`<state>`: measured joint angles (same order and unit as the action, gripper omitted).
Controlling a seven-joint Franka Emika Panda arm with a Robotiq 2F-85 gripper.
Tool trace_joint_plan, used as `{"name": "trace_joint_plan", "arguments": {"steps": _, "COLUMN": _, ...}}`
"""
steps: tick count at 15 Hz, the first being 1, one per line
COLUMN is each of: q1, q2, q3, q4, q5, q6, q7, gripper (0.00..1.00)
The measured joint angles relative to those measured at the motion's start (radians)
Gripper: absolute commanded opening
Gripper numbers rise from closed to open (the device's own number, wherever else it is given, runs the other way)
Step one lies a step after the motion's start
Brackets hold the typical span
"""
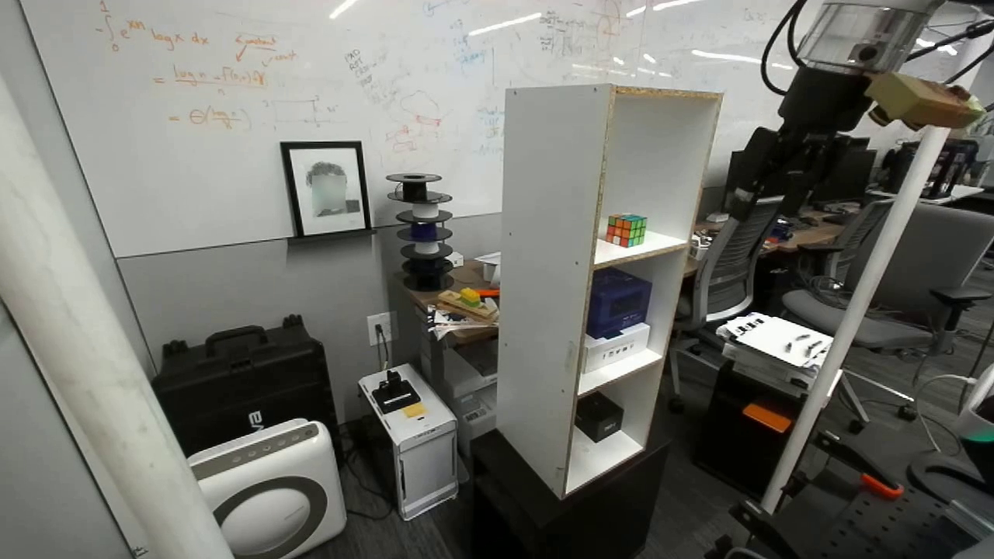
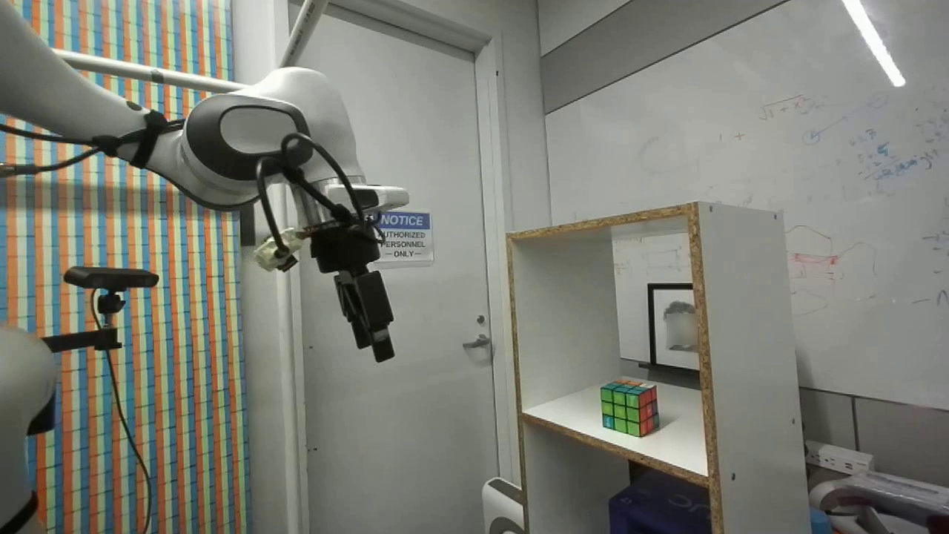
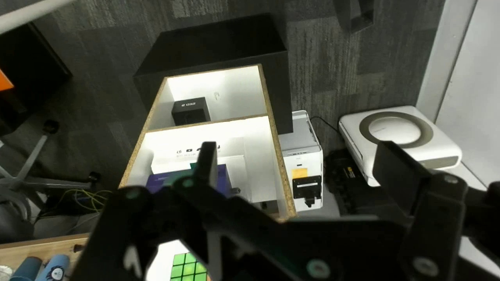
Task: Put the rubix cube on the top of the shelves
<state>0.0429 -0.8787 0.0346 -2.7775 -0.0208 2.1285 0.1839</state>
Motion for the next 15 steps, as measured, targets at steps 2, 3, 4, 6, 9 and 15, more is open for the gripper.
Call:
{"name": "trace_joint_plan", "arguments": {"steps": 2, "q1": -0.03, "q2": 0.009, "q3": -0.09, "q4": 0.0, "q5": -0.002, "q6": 0.048, "q7": -0.095, "gripper": 1.0}}
{"name": "trace_joint_plan", "arguments": {"steps": 3, "q1": -0.047, "q2": 0.023, "q3": -0.125, "q4": -0.001, "q5": -0.006, "q6": 0.08, "q7": -0.138, "gripper": 1.0}}
{"name": "trace_joint_plan", "arguments": {"steps": 4, "q1": -0.064, "q2": 0.045, "q3": -0.154, "q4": -0.002, "q5": -0.009, "q6": 0.124, "q7": -0.175, "gripper": 1.0}}
{"name": "trace_joint_plan", "arguments": {"steps": 6, "q1": -0.088, "q2": 0.108, "q3": -0.193, "q4": -0.006, "q5": -0.012, "q6": 0.235, "q7": -0.233, "gripper": 1.0}}
{"name": "trace_joint_plan", "arguments": {"steps": 9, "q1": -0.105, "q2": 0.249, "q3": -0.226, "q4": -0.007, "q5": -0.012, "q6": 0.434, "q7": -0.281, "gripper": 1.0}}
{"name": "trace_joint_plan", "arguments": {"steps": 15, "q1": -0.11, "q2": 0.606, "q3": -0.236, "q4": 0.069, "q5": -0.006, "q6": 0.832, "q7": -0.294, "gripper": 1.0}}
